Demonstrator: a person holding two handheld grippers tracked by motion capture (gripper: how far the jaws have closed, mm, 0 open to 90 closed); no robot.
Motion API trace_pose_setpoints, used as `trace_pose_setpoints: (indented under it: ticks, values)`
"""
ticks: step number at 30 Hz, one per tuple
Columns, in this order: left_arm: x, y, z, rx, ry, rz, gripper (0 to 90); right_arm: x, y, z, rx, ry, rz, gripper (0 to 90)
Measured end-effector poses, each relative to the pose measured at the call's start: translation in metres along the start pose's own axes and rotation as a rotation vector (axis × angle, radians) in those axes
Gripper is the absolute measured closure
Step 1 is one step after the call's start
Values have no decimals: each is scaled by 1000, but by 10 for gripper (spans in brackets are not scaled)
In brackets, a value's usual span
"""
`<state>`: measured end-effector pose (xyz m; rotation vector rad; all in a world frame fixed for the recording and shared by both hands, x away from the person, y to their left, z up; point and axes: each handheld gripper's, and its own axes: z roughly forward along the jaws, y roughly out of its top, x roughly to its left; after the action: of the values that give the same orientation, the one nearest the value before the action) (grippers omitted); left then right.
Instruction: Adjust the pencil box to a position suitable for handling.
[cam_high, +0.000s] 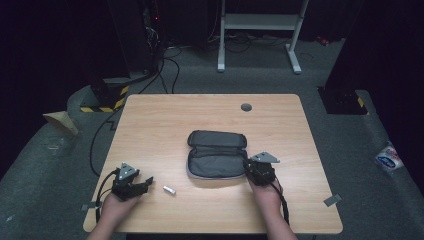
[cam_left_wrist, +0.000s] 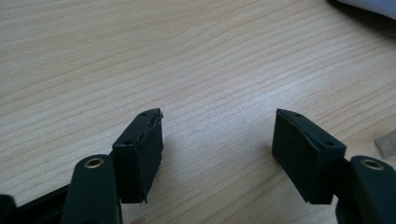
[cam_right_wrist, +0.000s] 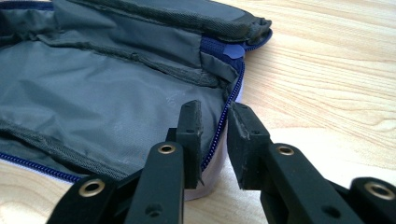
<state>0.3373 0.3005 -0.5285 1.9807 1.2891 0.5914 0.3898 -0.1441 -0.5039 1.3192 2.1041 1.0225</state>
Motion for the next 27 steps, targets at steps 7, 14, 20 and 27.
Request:
trace_pose_setpoints:
  ticks: [7, 14, 20, 27]
  values:
    - [0, 0, 0, 2, -2, 1, 335, 1, 1, -3, -12, 19, 13, 667]
    - [-1, 0, 0, 0, -4, -1, 323, 0, 11, -9, -32, 15, 13, 635]
    - [-1, 0, 0, 0, -4, -1, 323, -3, 14, -15, -48, 12, 10, 621]
    - [-1, 0, 0, -1, -3, 0, 323, -17, 10, -23, -54, -11, 33, 606]
